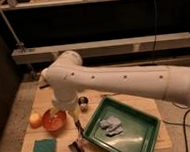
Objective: Wipe red bowl with sponge
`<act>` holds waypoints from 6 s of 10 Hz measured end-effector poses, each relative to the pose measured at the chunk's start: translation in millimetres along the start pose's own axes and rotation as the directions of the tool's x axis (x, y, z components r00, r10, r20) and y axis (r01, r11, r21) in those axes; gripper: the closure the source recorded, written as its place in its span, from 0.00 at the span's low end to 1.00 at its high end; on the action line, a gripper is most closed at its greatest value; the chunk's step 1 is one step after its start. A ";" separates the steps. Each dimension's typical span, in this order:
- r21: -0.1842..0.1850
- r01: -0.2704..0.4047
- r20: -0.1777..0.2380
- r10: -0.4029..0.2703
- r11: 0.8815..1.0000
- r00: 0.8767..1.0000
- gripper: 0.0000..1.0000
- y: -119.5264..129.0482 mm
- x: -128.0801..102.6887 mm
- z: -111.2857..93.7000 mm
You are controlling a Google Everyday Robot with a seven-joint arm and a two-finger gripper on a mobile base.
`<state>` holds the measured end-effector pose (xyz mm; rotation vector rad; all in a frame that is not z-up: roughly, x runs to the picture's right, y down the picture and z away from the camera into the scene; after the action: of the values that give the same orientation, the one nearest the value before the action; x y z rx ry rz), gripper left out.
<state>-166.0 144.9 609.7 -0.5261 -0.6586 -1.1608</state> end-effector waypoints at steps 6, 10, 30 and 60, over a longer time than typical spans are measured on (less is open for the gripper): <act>-0.033 -0.227 0.054 0.228 0.973 0.972 0.35 -35.5 -41.5 66.2; -0.110 -0.308 -0.008 0.309 0.945 0.951 0.38 -28.5 -44.7 71.5; -0.031 -0.336 -0.036 0.335 0.941 0.941 0.20 -78.6 -37.4 190.3; 0.136 -0.235 -0.032 0.241 0.963 0.970 1.00 -125.0 -4.2 41.3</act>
<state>-293.6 136.2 640.9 -0.4503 -0.6071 -0.8949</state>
